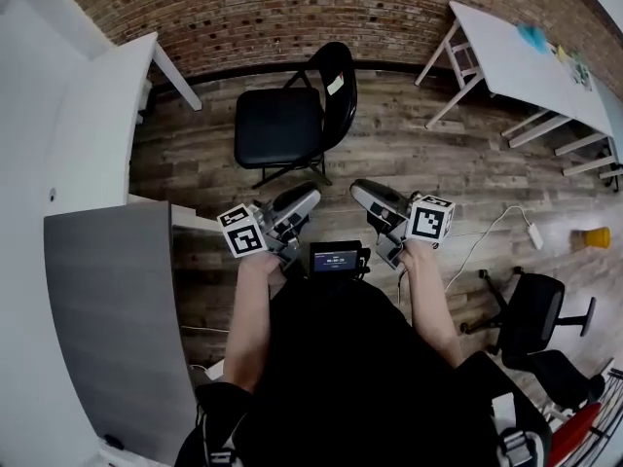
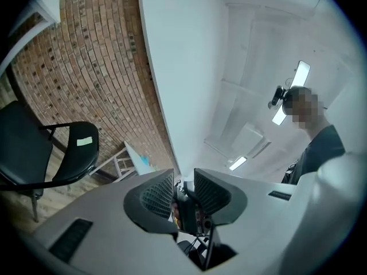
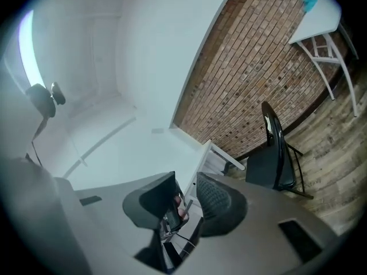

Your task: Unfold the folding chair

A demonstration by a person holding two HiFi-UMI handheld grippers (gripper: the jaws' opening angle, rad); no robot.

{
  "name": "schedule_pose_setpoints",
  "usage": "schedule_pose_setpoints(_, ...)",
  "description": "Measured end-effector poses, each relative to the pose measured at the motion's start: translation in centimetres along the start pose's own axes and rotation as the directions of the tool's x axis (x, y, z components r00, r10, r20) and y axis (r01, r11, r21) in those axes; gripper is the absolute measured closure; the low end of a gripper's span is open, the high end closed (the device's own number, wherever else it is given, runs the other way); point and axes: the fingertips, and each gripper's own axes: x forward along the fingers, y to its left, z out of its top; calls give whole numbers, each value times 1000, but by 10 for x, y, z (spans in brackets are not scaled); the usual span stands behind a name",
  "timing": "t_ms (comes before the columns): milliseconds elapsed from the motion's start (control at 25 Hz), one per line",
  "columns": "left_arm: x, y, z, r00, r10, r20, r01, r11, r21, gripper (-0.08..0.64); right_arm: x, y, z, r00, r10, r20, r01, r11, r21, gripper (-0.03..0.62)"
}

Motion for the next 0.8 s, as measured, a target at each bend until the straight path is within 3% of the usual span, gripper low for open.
schedule_pose_setpoints(200,16,-19,-8,998,33,-52,-31,999,37,439,-8,10,7,999,45,5,-45,999,9,471)
schedule_pose_setpoints(800,49,-22,-25,989,74,-130,-64,995,78,446,-32,2,23,995,89,42,-91,995,45,505)
